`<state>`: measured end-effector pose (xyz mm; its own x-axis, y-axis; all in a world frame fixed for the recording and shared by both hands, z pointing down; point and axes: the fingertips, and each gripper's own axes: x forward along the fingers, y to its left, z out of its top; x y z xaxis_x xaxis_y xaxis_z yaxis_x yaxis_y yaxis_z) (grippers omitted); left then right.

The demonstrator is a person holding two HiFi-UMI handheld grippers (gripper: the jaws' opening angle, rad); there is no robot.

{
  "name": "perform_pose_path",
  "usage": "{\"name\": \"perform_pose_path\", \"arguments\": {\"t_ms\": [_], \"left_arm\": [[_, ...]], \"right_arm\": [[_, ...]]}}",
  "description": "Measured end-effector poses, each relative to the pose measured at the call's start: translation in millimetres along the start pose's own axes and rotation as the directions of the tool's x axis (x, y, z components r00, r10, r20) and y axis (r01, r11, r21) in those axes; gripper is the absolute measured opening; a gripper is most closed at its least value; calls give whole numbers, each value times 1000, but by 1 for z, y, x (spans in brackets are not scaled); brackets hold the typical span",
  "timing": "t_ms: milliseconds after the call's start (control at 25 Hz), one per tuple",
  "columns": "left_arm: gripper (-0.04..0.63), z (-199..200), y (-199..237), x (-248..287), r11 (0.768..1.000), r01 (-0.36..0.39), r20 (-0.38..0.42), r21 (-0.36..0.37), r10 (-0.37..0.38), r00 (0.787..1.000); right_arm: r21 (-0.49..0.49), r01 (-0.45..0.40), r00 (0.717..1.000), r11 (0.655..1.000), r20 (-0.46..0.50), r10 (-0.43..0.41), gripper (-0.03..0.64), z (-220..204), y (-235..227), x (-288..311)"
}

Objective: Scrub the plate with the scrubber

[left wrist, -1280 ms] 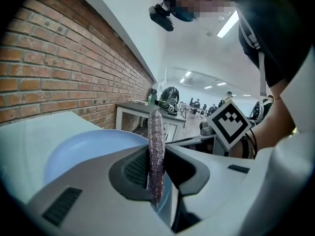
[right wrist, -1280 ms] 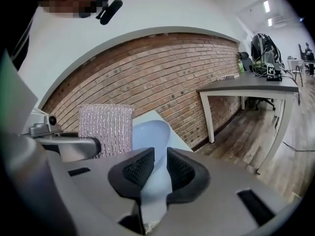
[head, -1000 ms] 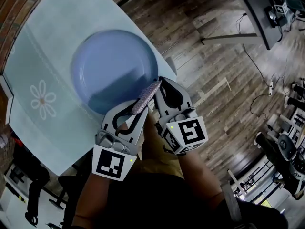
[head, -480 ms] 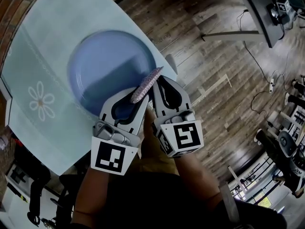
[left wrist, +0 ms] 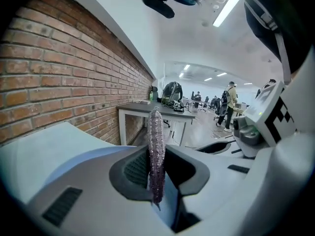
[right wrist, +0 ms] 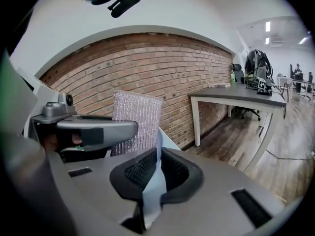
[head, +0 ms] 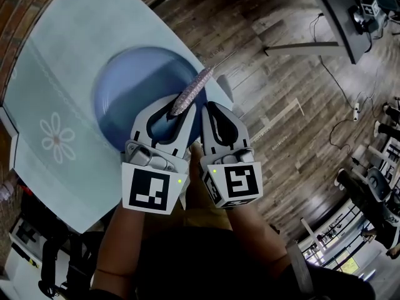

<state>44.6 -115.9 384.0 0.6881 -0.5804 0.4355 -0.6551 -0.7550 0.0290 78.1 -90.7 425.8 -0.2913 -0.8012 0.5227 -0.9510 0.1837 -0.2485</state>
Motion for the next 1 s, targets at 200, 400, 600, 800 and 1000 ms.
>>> {"name": "perform_pose_path", "arguments": {"t_ms": [200, 400, 600, 800, 1000], "left_arm": [[80, 4, 25, 4, 998, -46, 12, 32, 46, 999], [80, 6, 52, 3, 994, -105, 20, 13, 104, 994], [80, 2, 77, -8, 986, -166, 8, -26, 166, 986], [80, -5, 99, -26, 976, -214, -7, -36, 214, 977], [80, -19, 110, -49, 969, -247, -42, -26, 246, 968]], "right_arm": [[3, 25, 1000, 1000, 6, -25, 54, 3, 0, 1], [-3, 51, 998, 999, 34, -51, 44, 12, -3, 0], [-2, 74, 997, 997, 28, -74, 44, 15, -7, 1], [11, 62, 998, 998, 16, -63, 44, 14, -5, 3], [-1, 38, 999, 999, -4, -38, 46, 10, 0, 5]]}}
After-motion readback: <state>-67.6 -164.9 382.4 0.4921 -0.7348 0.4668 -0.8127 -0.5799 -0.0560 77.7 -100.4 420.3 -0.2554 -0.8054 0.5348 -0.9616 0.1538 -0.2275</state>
